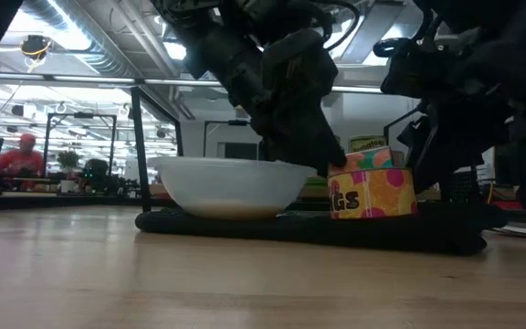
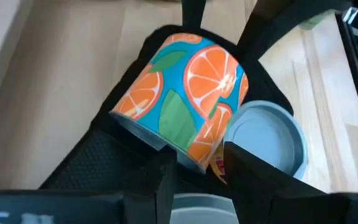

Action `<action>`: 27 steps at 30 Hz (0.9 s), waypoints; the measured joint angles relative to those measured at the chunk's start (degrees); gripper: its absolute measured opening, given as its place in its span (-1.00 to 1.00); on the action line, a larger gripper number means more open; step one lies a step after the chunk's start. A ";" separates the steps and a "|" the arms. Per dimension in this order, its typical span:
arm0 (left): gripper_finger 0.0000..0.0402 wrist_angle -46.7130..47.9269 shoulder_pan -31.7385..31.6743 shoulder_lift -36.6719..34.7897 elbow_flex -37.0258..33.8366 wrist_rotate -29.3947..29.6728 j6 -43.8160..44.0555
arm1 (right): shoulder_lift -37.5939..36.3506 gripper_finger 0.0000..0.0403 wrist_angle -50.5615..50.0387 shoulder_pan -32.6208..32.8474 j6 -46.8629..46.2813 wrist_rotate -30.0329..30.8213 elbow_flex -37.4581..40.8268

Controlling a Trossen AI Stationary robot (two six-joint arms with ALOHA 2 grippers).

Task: Pick and place cans onto a shelf
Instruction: Put the small canned oranges on the shelf

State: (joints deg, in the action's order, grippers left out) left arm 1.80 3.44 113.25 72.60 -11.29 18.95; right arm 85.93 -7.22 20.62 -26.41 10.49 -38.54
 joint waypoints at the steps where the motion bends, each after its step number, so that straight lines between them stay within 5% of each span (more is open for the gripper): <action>1: -0.38 -0.16 0.00 0.01 0.00 -0.01 0.01 | 0.00 -0.19 0.06 0.00 0.02 0.01 0.00; 12: -0.41 -4.54 0.00 0.01 0.00 -2.86 -0.01 | 0.00 -0.19 0.41 0.00 0.09 0.01 0.00; 27: -0.94 -5.17 0.00 0.01 0.00 -0.96 -0.01 | 0.00 -0.19 1.09 0.04 0.02 0.03 0.09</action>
State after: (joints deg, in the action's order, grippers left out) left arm -3.37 3.44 113.25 72.60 -12.25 18.94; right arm 85.93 -6.13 20.67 -26.40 10.52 -38.46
